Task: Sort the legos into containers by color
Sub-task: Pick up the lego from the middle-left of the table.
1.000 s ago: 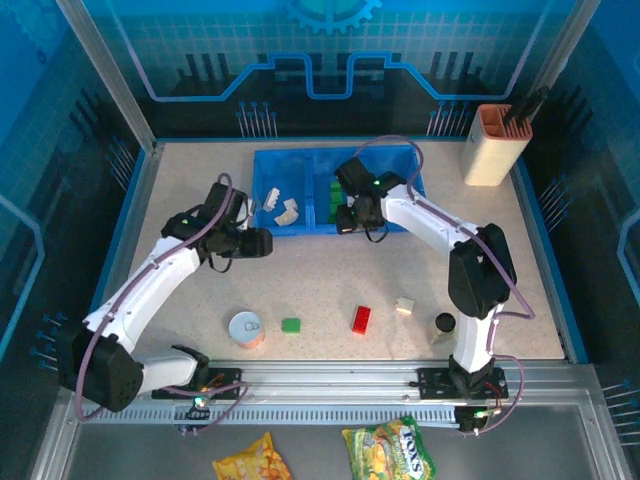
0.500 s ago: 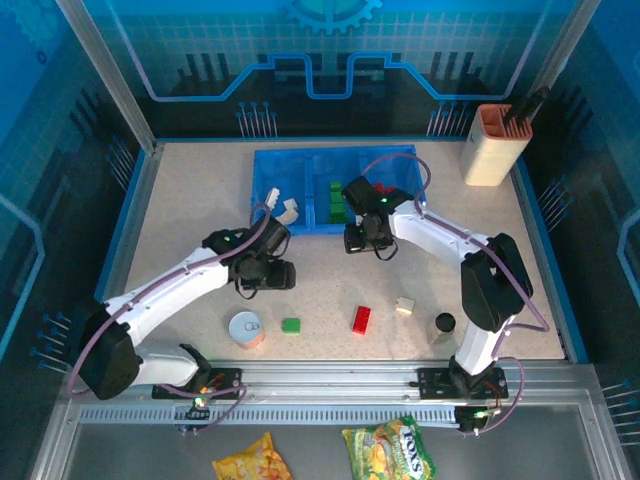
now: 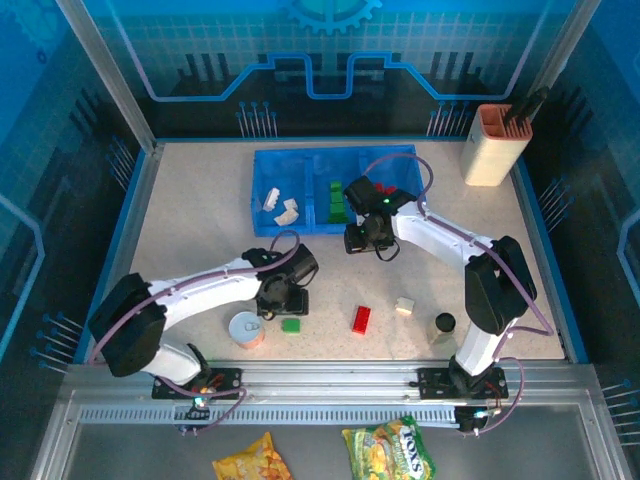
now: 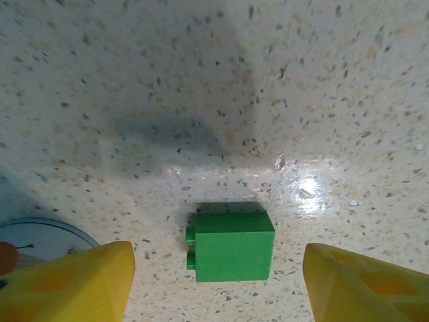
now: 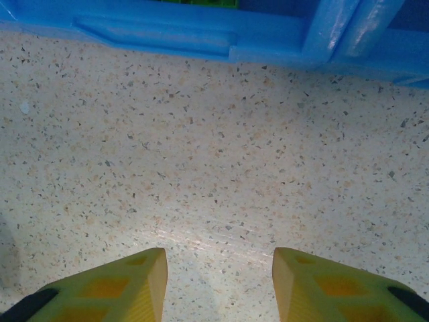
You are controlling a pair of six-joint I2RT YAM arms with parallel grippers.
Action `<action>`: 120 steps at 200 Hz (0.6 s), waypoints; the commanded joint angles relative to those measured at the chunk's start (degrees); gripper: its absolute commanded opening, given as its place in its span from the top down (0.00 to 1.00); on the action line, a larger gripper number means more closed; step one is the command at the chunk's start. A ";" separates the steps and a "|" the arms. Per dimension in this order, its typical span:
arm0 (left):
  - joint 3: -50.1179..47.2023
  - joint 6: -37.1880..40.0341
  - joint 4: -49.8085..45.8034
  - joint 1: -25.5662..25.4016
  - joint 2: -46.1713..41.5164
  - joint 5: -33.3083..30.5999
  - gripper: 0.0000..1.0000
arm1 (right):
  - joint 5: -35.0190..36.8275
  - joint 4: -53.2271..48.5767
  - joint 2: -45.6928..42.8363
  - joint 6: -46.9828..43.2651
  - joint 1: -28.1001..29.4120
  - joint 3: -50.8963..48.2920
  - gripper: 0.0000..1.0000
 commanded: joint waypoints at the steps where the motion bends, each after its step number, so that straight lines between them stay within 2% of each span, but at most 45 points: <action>1: -0.44 -3.45 0.76 -1.26 2.52 1.06 0.32 | -1.24 -0.39 -1.70 -0.01 0.56 -0.76 0.54; 120: -1.33 -3.23 3.26 -3.01 8.90 3.63 0.39 | -1.54 -0.17 -1.50 0.58 1.18 -1.04 0.54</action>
